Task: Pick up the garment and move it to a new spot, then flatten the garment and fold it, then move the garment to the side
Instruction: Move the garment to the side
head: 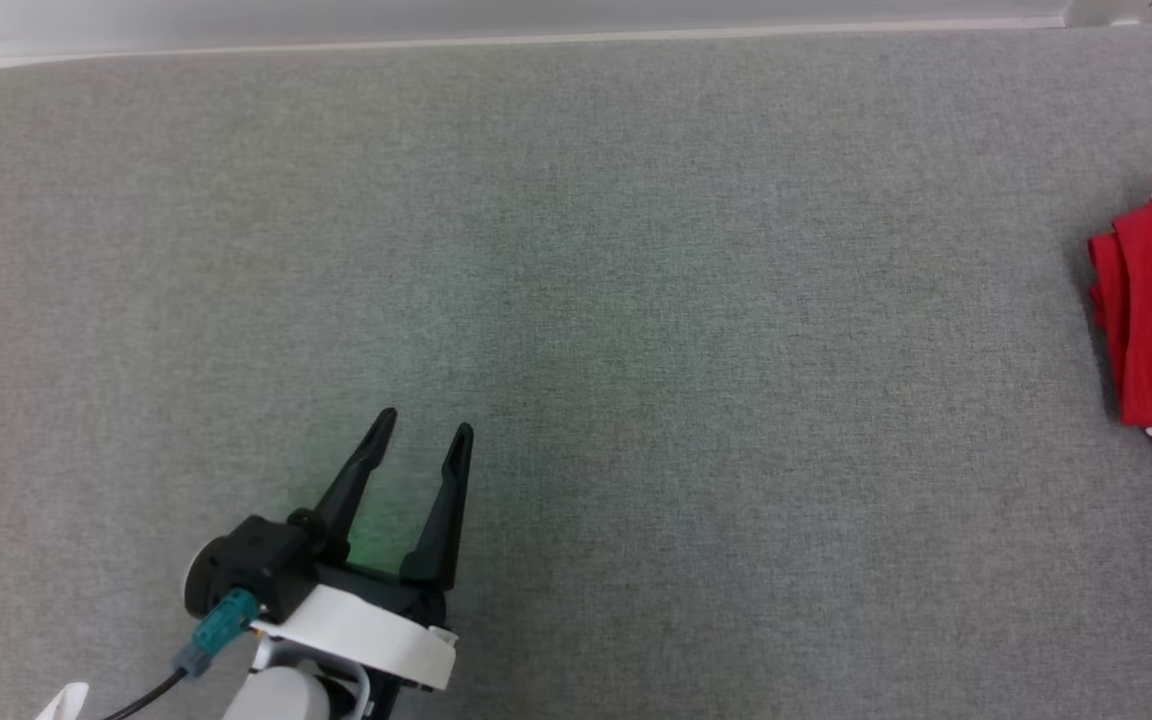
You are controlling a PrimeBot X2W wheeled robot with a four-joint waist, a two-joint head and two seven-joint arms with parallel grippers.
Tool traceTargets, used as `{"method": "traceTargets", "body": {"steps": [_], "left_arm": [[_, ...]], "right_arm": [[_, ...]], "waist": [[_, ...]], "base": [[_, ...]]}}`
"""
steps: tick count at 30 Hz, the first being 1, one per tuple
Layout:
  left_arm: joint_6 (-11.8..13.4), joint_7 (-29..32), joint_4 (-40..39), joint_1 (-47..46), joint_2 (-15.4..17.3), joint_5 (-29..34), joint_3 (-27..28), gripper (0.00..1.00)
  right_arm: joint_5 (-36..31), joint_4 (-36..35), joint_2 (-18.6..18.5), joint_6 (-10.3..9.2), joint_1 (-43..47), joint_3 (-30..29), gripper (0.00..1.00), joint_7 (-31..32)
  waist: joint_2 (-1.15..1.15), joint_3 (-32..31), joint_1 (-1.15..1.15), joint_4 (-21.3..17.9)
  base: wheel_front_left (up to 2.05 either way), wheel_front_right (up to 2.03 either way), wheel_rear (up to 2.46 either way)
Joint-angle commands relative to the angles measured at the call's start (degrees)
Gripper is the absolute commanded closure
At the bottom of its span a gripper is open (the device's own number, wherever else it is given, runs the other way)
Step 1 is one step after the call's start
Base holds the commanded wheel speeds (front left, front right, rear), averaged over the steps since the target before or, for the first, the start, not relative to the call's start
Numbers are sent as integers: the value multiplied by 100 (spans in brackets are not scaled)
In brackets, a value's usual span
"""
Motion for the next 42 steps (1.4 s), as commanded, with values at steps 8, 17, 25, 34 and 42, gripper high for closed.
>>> {"method": "traceTargets", "body": {"steps": [8, 17, 25, 34, 42], "left_arm": [[11, 1, -45, 99, -14, 12, 82, 0], [11, 1, 25, 466, -100, -60, 374, 0], [13, 1, 63, 816, -151, -2, 800, 0], [12, 1, 3, 939, -176, -88, 954, 0], [12, 1, 141, 1054, -251, -250, 1152, 0]], "right_arm": [[-570, 582, 178, -2, -265, -138, 0, -454], [-695, 114, 602, -2, 74, 86, 0, -1071], [-158, -1320, 814, -2, 943, 247, 0, -1208], [418, -3237, 913, -2, 2338, -133, 0, -1184], [350, -4275, 1427, -2, 3610, -521, 0, -1280]], "waist": [[0, -367, -1, -50], [0, -1584, -1, -156], [0, -2355, -1, -186], [0, -2540, -1, -180], [0, -2650, -1, -149]], "base": [[0, 0, 0], [0, 0, 0], [0, 0, 0], [0, 0, 0], [0, 0, 0]]}}
